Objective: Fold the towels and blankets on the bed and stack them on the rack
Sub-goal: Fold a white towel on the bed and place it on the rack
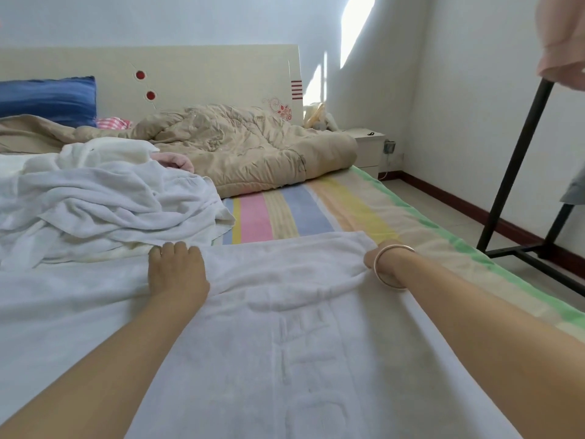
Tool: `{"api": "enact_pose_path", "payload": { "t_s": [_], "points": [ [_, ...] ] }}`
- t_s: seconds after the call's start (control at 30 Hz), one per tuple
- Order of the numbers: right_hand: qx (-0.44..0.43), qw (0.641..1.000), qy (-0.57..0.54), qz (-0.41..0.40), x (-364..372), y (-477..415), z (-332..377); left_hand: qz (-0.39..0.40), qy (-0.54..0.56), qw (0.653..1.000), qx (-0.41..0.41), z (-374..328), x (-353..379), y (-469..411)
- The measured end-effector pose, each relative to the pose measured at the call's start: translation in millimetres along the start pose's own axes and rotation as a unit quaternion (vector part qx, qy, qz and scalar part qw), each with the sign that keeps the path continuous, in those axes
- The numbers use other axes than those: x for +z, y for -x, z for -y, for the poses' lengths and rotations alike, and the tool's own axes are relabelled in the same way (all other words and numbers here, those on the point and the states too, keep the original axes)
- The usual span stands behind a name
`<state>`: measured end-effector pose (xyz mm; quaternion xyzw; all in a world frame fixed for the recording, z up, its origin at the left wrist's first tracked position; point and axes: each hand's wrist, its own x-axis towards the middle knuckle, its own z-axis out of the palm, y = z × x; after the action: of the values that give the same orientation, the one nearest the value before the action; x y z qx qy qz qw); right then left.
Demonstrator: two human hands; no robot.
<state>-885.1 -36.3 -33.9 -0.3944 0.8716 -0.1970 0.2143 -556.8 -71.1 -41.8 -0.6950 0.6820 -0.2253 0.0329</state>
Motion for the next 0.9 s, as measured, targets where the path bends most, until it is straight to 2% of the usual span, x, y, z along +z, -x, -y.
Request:
{"api": "enact_pose_path", "payload": {
  "t_s": [0.07, 0.1, 0.23, 0.4, 0.5, 0.57, 0.67, 0.9],
  "points": [
    [-0.014, 1.000, -0.017, 0.009, -1, -5, 6, 0.071, 0.124, 0.989, 0.032, -4, 8, -6],
    [-0.024, 1.000, -0.013, 0.014, 1, -11, 8, 0.094, 0.146, 0.984, 0.040, -6, 7, -6],
    [-0.041, 0.998, 0.026, -0.026, 8, -24, 1, 0.124, 0.067, 0.988, 0.061, -1, -4, -20],
    [-0.054, 0.998, -0.025, -0.016, 10, -39, -8, 0.169, -0.068, 0.982, 0.043, 10, -30, -34],
    [-0.051, 0.997, -0.064, -0.008, 12, -42, -8, 0.159, -0.102, 0.982, 0.022, 12, -31, -35],
    [-0.039, 0.995, -0.091, -0.009, 11, -42, -7, 0.123, -0.094, 0.988, 0.003, 16, -29, -35],
    [-0.024, 0.994, -0.108, 0.006, 4, -47, -4, 0.066, -0.025, 0.997, -0.043, 22, -23, -42],
    [-0.026, 0.988, -0.150, -0.019, 6, -69, -2, 0.028, 0.123, 0.981, -0.148, 19, 33, -57]
  ]
}}
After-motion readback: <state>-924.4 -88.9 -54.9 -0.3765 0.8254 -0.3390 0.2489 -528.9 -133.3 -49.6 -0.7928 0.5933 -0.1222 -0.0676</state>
